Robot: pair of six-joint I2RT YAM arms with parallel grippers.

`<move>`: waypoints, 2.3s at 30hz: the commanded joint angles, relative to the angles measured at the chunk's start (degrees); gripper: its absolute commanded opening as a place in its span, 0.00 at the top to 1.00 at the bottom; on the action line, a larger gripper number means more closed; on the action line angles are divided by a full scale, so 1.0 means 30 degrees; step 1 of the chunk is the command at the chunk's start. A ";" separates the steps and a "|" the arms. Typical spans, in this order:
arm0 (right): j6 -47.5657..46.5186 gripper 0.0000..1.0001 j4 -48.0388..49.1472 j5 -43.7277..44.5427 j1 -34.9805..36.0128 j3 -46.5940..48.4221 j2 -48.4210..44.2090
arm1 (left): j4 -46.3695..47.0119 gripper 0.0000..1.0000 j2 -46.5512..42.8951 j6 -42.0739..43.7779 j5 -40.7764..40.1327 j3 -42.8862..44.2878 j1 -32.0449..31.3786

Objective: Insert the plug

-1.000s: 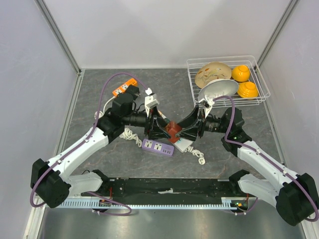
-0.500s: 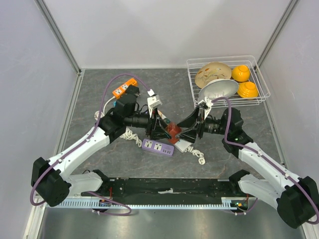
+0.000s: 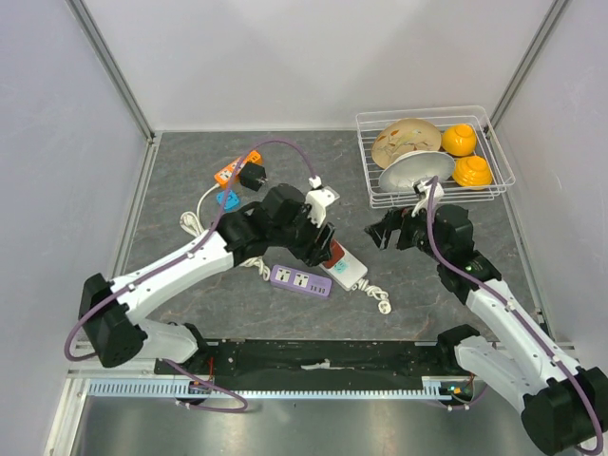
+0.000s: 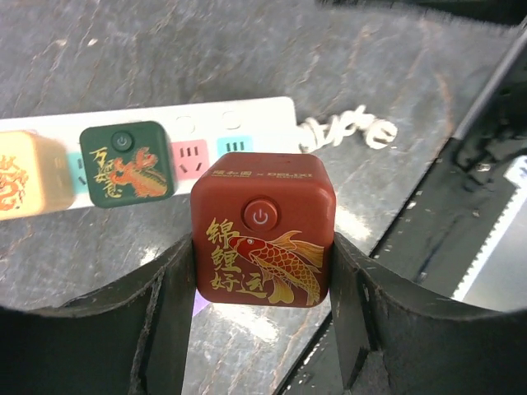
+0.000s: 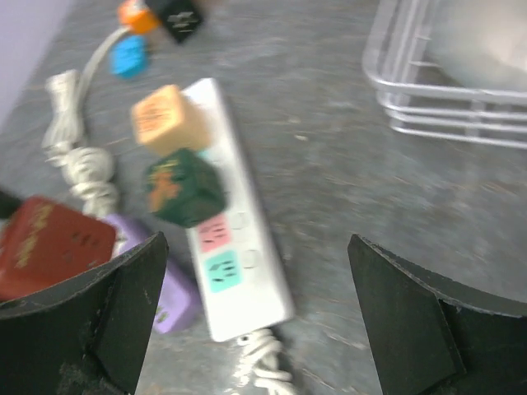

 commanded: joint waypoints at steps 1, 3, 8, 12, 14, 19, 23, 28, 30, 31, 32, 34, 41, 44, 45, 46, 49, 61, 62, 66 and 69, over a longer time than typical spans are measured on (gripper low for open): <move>0.0100 0.02 -0.2037 0.6947 -0.0539 0.0075 -0.0187 | -0.1183 0.98 0.1189 0.0000 -0.4095 0.1548 -0.1031; 0.0452 0.02 -0.2008 0.7804 -0.0861 -0.0423 -0.0187 | -0.1125 0.98 0.2096 -0.0205 -0.4882 0.1929 -0.1355; 0.0952 0.02 -0.1775 0.8951 -0.1534 -0.1272 0.0106 | -0.0921 0.98 0.3826 -0.0762 -0.5502 0.2720 -0.1942; 0.0836 0.02 -0.1190 0.8805 -0.1770 -0.1655 -0.0128 | -0.0189 0.98 0.4880 -0.0821 -0.5590 0.2808 -0.2118; 0.0806 0.02 -0.1100 0.8746 -0.1771 -0.1743 -0.0187 | -0.0187 0.98 0.5233 -0.0821 -0.5794 0.2983 -0.2119; 0.0718 0.02 -0.0866 0.8571 -0.1799 -0.1889 -0.0246 | -0.0012 0.98 0.5965 -0.0938 -0.6147 0.3160 -0.2469; 0.0660 0.02 -0.0661 0.8395 -0.1800 -0.1948 -0.0187 | 0.0193 0.98 0.6406 -0.1201 -0.6351 0.3278 -0.2733; 0.0601 0.02 -0.0632 0.8277 -0.1800 -0.1978 -0.0216 | 0.0486 0.98 0.6816 -0.1465 -0.6353 0.3394 -0.2880; 0.0630 0.02 -0.0631 0.8277 -0.1800 -0.2007 -0.0217 | 0.0516 0.98 0.6992 -0.1495 -0.6499 0.3424 -0.2880; 0.0572 0.02 -0.0631 0.8277 -0.1829 -0.2007 -0.0245 | 0.0545 0.98 0.7080 -0.1495 -0.6528 0.3540 -0.2909; 0.0571 0.02 -0.0602 0.8248 -0.1800 -0.2036 -0.0246 | 0.0516 0.98 0.7110 -0.1495 -0.6557 0.3541 -0.2910; 0.0571 0.02 -0.0573 0.8189 -0.1771 -0.2036 -0.0246 | 0.0574 0.98 0.7314 -0.1495 -0.6587 0.3571 -0.2910; 0.0542 0.02 -0.0514 0.8101 -0.1829 -0.2124 -0.0304 | 0.0750 0.98 0.7842 -0.1524 -0.6587 0.3453 -0.2939; 0.0484 0.02 -0.0456 0.8072 -0.1829 -0.2153 -0.0304 | 0.0779 0.98 0.8076 -0.1553 -0.6587 0.3453 -0.2968; 0.0484 0.02 -0.0456 0.8043 -0.1800 -0.2153 -0.0304 | 0.0750 0.98 0.8135 -0.1524 -0.6587 0.3483 -0.2997; 0.0484 0.02 -0.0456 0.8072 -0.1800 -0.2153 -0.0304 | 0.0750 0.98 0.8251 -0.1524 -0.6674 0.3512 -0.2998; 0.0484 0.02 -0.0456 0.8043 -0.1829 -0.2153 -0.0363 | 0.0634 0.98 0.8399 -0.1465 -0.6588 0.3512 -0.2968; 0.0454 0.02 -0.0456 0.7955 -0.1829 -0.2154 -0.0422 | -0.1769 0.98 0.8107 -0.1758 -0.6909 0.3863 -0.3144; 0.0454 0.02 -0.0456 0.7955 -0.1829 -0.2182 -0.0421 | -0.1827 0.98 0.8048 -0.1758 -0.6938 0.3893 -0.3144; 0.0454 0.02 -0.0456 0.7926 -0.1829 -0.2212 -0.0480 | -0.2091 0.98 0.7989 -0.1817 -0.6998 0.3922 -0.3173; 0.0483 0.02 -0.0456 0.7897 -0.1829 -0.2212 -0.0509 | -0.2121 0.98 0.8076 -0.1875 -0.6997 0.3923 -0.3203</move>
